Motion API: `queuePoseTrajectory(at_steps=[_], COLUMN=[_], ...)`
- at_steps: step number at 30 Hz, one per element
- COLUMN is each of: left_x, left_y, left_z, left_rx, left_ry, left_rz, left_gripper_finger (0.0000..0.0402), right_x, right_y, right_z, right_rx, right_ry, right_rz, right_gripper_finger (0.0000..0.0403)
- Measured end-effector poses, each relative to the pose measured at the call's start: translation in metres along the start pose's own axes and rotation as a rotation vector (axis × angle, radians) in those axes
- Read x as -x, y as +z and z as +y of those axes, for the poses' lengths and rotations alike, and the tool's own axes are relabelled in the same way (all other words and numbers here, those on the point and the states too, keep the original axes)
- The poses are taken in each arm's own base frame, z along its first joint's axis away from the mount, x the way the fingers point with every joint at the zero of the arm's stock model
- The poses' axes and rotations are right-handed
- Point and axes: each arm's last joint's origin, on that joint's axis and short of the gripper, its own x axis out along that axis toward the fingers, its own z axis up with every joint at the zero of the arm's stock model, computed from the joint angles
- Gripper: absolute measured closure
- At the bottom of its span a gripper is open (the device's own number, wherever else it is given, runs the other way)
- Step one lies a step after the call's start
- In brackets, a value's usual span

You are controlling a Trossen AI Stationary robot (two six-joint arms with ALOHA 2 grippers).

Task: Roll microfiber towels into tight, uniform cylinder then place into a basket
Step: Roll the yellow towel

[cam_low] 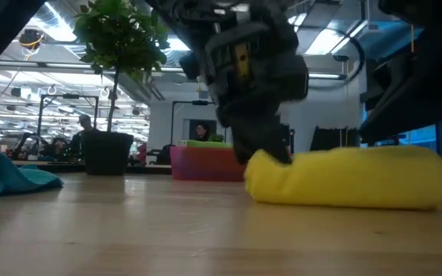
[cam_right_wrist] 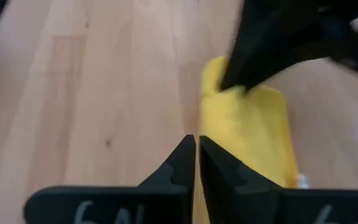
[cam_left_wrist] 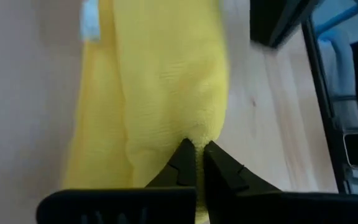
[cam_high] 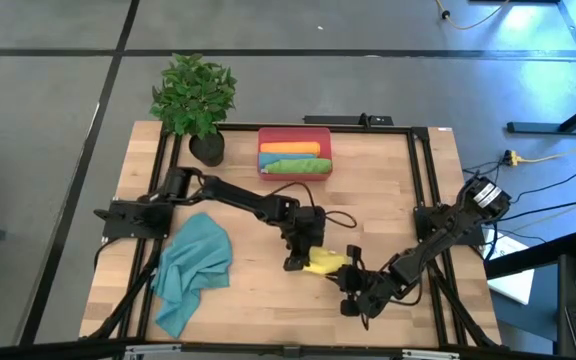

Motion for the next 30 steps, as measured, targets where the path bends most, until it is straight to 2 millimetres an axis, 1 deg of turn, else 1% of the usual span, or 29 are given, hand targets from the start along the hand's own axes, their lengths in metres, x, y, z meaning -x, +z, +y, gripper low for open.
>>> queuePoseTrajectory(at_steps=[3,6,9,12,14,17,22,27,30], left_x=[-0.011,-0.017,-0.019,-0.019,-0.018,-0.017,-0.017,-0.015,-0.014], left_y=[-0.006,-0.008,-0.008,-0.007,-0.005,-0.002,-0.001,-0.001,0.0], left_z=[0.009,0.012,0.013,0.015,0.014,0.014,0.015,0.017,0.018], left_rx=[0.03,0.038,0.036,0.031,0.038,0.039,0.043,0.056,0.059], left_ry=[-0.034,-0.059,-0.068,-0.068,-0.069,-0.066,-0.086,-0.101,-0.108], left_rz=[0.033,0.041,0.039,0.022,0.018,0.008,0.0,-0.001,-0.002], left_gripper_finger=[0.0401,0.0401,0.0401,0.0401,0.0401,0.0401,0.0401,0.0401,0.0401], right_x=[-0.001,0.0,0.001,0.001,0.001,0.0,-0.004,-0.012,-0.014], right_y=[0.002,0.004,0.005,0.005,0.005,0.004,-0.002,-0.016,-0.023], right_z=[-0.001,0.0,0.001,0.002,0.003,0.003,0.003,0.001,-0.002], right_rx=[0.037,0.056,0.067,0.079,0.116,0.169,0.231,0.283,0.277], right_ry=[-0.008,0.005,0.024,0.051,0.064,0.062,0.037,-0.014,-0.059], right_rz=[-0.011,-0.026,-0.027,-0.017,-0.013,-0.012,0.011,0.083,0.112], right_gripper_finger=[0.0377,0.0358,0.0319,0.0265,0.0231,0.0198,0.0188,0.0187,0.0187])
